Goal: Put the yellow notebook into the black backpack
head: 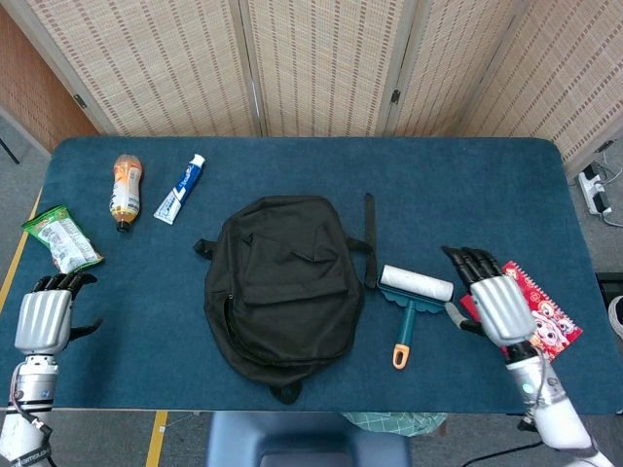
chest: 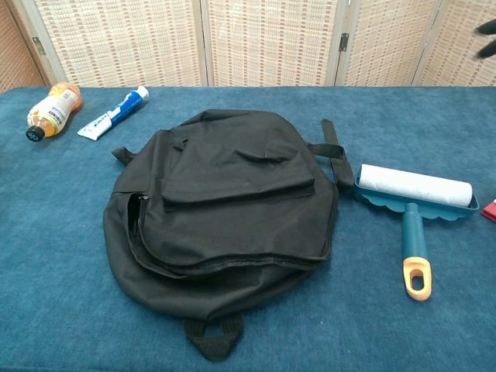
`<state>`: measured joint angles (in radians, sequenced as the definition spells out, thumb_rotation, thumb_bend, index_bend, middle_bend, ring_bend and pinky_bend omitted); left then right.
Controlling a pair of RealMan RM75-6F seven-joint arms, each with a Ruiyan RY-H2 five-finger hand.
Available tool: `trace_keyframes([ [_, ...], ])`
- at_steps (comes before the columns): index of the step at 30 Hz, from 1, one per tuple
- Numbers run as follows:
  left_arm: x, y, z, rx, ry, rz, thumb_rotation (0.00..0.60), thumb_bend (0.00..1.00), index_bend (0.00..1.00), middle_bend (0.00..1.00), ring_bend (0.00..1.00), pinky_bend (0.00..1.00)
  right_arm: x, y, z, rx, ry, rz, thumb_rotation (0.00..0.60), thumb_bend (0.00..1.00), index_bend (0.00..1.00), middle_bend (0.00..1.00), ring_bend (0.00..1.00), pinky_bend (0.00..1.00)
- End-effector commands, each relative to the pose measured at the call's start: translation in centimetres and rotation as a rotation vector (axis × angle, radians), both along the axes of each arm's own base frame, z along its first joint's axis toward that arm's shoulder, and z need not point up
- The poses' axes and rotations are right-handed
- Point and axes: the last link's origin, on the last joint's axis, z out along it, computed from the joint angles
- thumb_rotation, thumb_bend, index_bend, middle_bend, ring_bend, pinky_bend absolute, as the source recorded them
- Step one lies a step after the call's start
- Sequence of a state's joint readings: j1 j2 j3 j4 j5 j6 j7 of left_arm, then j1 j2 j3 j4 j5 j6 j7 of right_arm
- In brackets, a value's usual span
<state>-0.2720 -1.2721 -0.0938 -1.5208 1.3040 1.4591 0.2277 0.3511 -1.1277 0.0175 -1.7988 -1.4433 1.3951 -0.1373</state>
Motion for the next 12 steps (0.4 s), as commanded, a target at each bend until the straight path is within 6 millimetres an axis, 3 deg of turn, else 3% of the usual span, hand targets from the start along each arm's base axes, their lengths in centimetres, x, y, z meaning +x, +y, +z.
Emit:
trace_keyframes([
  [1, -0.3, -1.5, 0.7, 0.008, 0.002, 0.012, 0.600, 0.12, 0.35, 0.37, 0.30, 0.28, -3.1, 2.3, 1.7, -0.054, 0.020, -0.048, 0.530, 0.36, 0.00, 0.07, 0.05, 0.05],
  [12, -0.3, -5.8, 1.6, 0.037, -0.024, 0.007, 0.600, 0.11, 0.34, 0.36, 0.29, 0.25, -7.8, 6.1, 3.0, -0.146, -0.033, -0.145, 0.522, 0.36, 0.00, 0.07, 0.04, 0.05],
])
